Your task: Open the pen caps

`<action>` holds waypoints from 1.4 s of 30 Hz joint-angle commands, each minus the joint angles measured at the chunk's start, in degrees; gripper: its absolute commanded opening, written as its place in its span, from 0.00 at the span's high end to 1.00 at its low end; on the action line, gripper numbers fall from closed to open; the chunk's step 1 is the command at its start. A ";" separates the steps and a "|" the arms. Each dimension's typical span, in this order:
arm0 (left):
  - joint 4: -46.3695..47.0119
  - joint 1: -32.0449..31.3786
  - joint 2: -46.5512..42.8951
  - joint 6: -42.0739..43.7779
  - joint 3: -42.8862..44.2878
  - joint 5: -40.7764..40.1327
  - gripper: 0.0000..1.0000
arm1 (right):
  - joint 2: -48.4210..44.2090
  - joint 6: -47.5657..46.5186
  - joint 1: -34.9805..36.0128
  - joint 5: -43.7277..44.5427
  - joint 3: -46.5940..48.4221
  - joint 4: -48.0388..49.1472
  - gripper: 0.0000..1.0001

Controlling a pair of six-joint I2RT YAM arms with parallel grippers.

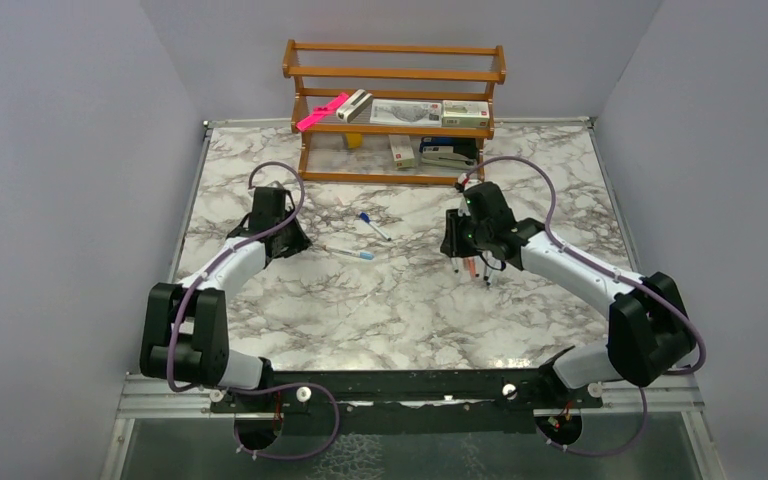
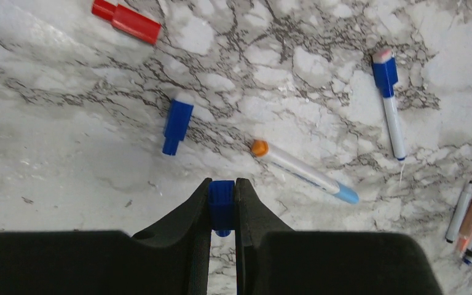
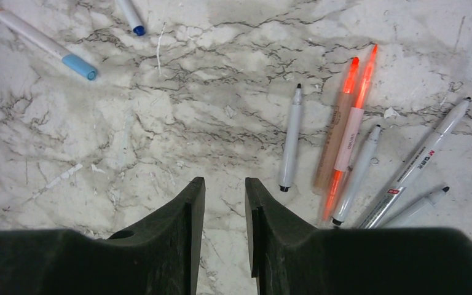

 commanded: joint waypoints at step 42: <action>-2.26 2.71 -3.12 1.37 5.62 0.16 0.54 | -3.98 0.25 4.06 -12.86 -5.76 2.50 0.68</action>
